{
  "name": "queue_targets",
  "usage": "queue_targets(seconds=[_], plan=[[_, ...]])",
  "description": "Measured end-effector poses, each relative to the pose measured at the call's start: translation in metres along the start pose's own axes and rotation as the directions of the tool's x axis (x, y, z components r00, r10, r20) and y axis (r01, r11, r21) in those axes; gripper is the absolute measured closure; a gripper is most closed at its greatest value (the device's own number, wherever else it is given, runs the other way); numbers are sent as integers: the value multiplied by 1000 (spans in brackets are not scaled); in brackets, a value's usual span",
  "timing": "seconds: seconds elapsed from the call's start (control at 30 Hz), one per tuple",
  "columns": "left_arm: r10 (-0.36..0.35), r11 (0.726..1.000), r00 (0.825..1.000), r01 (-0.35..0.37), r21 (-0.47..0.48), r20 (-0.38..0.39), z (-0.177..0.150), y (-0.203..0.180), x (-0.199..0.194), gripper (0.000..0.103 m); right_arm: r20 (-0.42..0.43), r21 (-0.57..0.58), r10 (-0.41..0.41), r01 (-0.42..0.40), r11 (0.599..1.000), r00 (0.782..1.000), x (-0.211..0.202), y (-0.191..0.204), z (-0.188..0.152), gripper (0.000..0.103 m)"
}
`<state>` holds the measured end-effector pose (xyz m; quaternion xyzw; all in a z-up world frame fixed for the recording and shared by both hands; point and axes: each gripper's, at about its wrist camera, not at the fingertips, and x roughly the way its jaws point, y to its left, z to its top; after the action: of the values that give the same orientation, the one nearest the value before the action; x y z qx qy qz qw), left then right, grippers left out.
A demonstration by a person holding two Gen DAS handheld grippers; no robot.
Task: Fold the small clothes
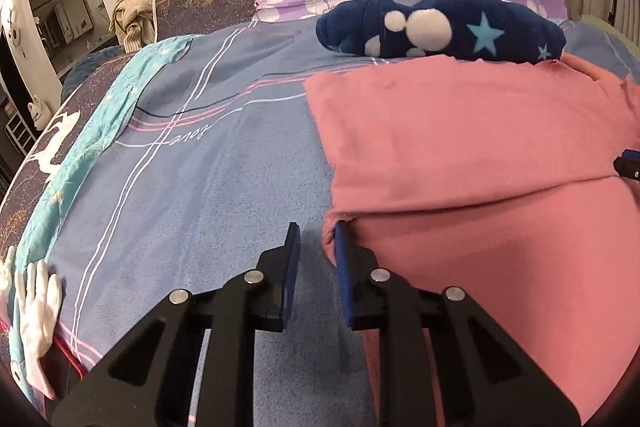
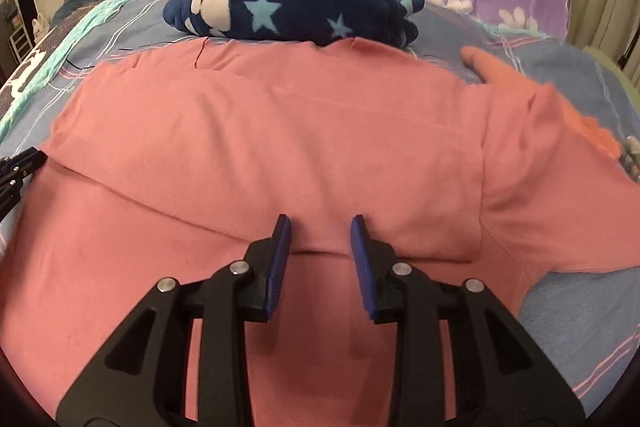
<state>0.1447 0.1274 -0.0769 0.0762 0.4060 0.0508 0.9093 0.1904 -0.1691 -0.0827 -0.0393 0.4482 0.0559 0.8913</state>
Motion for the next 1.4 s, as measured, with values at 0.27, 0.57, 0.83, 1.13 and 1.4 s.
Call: queue_targets(seconds=[0.27, 0.57, 0.83, 1.13, 1.4], plan=[[-108, 974, 983, 135, -183, 151, 20, 39, -49, 84, 28, 130, 189, -191, 973, 982, 3, -28, -5, 64], [-355, 922, 933, 360, -143, 65, 80, -27, 13, 84, 64, 78, 200, -204, 976, 978, -3, -20, -13, 45], [-328, 873, 944, 310, -377, 18, 63, 26, 73, 91, 81, 88, 253, -260, 962, 964, -5, -23, -16, 37], [-327, 795, 943, 307, -523, 58, 78, 52, 86, 33, 78, 68, 243, -248, 966, 967, -5, -18, -16, 33], [-233, 889, 961, 273, -368, 151, 111, 45, 66, 102, 80, 71, 249, -255, 964, 965, -4, -19, -16, 33]])
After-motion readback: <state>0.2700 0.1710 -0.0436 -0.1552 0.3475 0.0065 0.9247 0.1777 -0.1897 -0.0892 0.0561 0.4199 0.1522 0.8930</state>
